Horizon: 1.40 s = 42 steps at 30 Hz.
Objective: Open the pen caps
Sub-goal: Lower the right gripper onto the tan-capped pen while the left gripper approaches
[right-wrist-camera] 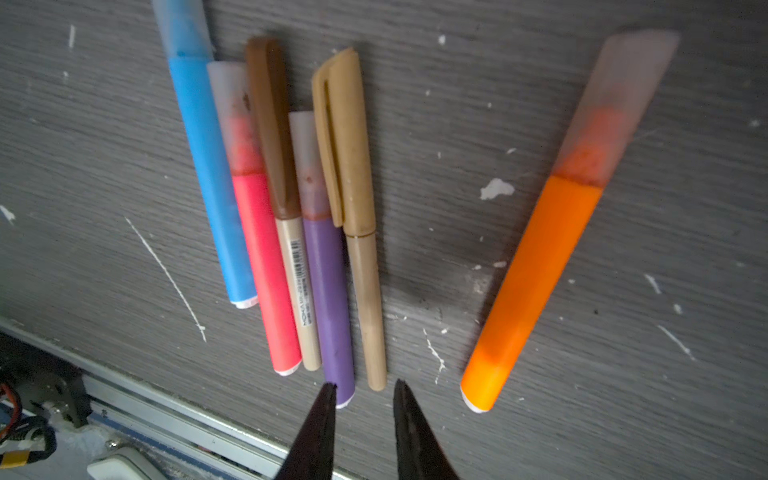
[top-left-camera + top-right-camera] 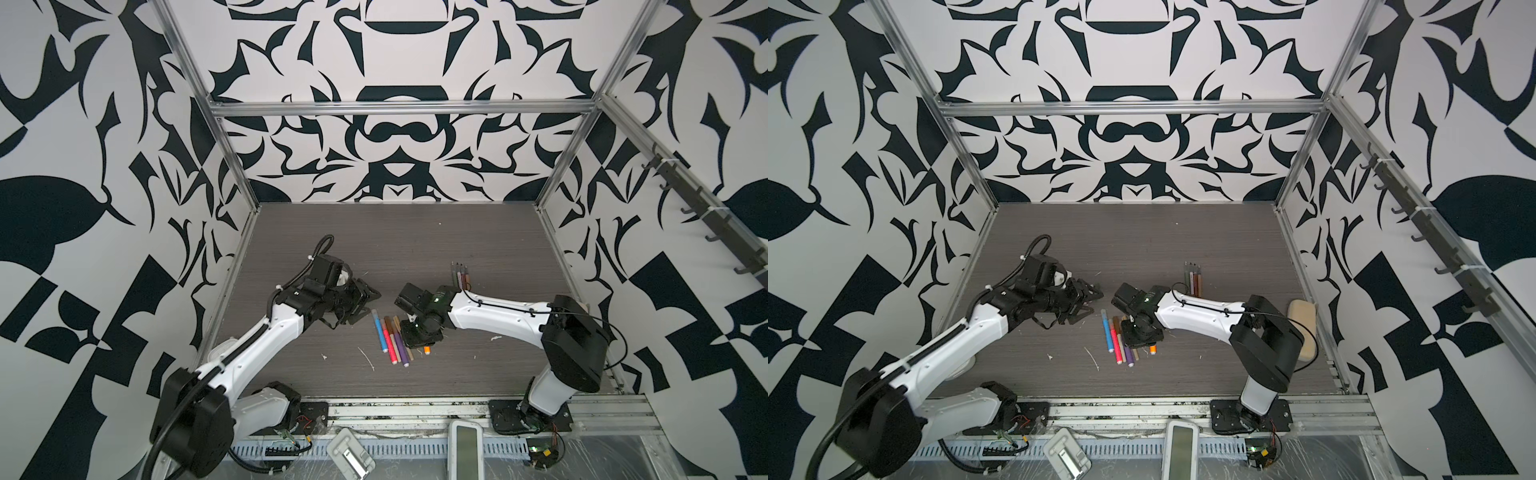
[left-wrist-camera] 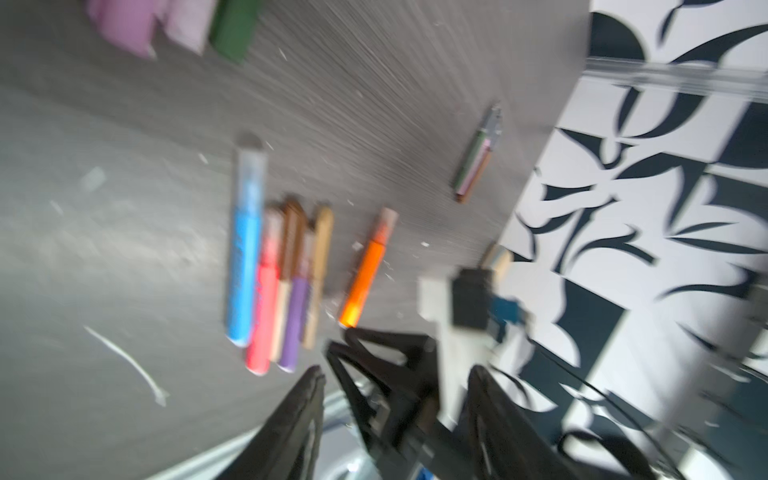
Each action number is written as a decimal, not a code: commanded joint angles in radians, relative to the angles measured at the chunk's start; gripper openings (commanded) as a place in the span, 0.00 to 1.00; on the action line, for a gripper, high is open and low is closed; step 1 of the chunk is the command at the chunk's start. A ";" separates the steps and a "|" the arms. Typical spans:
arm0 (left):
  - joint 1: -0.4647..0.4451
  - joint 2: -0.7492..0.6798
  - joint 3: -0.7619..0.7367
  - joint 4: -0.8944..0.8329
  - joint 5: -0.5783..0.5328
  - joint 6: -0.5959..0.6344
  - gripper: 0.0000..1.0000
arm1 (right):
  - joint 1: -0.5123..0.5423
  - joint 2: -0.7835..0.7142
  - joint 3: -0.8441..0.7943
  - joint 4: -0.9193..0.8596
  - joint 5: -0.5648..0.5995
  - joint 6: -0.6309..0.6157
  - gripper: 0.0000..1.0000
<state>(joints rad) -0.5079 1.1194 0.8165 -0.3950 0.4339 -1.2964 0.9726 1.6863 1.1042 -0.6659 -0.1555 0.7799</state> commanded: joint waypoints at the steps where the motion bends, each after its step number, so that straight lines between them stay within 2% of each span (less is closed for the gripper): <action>1: -0.037 -0.068 0.137 -0.059 -0.031 -0.183 0.58 | 0.011 -0.001 0.015 -0.016 0.016 0.022 0.28; 4: -0.103 -0.085 0.250 -0.097 -0.122 -0.173 0.57 | 0.018 0.006 0.017 -0.016 0.017 0.028 0.28; 7: -0.197 -0.068 0.379 -0.252 -0.327 0.018 0.58 | 0.024 0.018 0.014 0.006 0.006 0.039 0.29; 9: -0.261 -0.053 0.375 -0.259 -0.452 0.132 0.58 | 0.031 0.036 0.023 0.004 0.008 0.040 0.29; 15: -0.271 0.033 0.316 -0.275 -0.435 0.311 0.59 | 0.041 0.056 0.040 -0.022 0.029 0.036 0.30; 21: -0.229 -0.051 0.201 -0.265 -0.588 0.413 0.67 | 0.048 0.067 0.036 -0.018 0.042 0.050 0.30; 24: -0.154 -0.093 0.163 -0.241 -0.574 0.444 0.70 | 0.051 0.066 0.031 -0.023 0.059 0.062 0.30; 29: -0.052 -0.105 0.160 -0.265 -0.474 0.454 0.70 | 0.056 0.053 0.027 -0.031 0.078 0.074 0.29; 42: -0.050 -0.104 0.131 -0.240 -0.395 0.425 0.70 | 0.070 0.065 -0.005 -0.023 0.087 0.098 0.26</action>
<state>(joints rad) -0.5610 1.0157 0.9531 -0.6361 0.0135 -0.8654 1.0340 1.7535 1.1038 -0.6693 -0.0887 0.8635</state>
